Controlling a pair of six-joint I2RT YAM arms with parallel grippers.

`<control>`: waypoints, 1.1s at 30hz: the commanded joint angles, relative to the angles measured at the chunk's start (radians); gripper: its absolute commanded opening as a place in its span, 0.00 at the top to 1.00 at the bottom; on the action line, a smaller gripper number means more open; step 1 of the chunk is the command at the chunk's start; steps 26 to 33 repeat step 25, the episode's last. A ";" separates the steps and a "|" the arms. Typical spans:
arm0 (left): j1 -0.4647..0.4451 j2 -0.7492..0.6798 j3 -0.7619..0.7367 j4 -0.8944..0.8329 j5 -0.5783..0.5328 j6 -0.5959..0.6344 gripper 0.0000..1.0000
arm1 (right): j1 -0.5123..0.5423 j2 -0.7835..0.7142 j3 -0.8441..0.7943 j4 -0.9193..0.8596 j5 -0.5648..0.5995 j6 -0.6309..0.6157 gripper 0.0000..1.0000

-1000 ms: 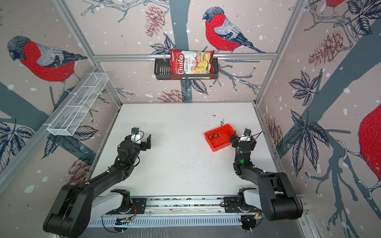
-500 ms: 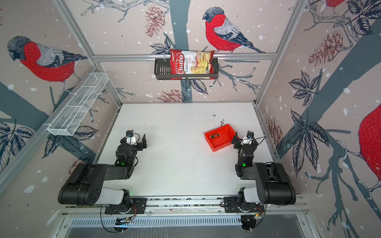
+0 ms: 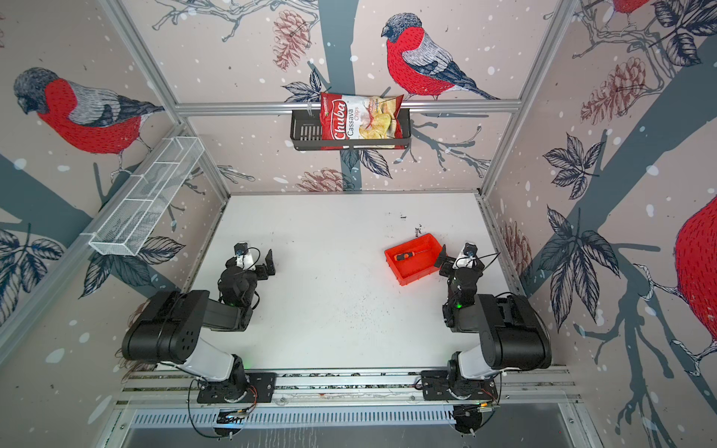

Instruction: Put the screwdriver in the bin

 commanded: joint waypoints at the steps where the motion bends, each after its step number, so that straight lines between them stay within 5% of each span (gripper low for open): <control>1: 0.000 0.001 0.002 0.061 -0.010 -0.007 0.03 | -0.008 0.002 0.012 -0.019 0.004 0.023 0.00; 33: -0.015 0.003 0.000 0.070 -0.021 0.014 0.03 | -0.011 -0.002 -0.004 0.002 0.017 0.031 0.00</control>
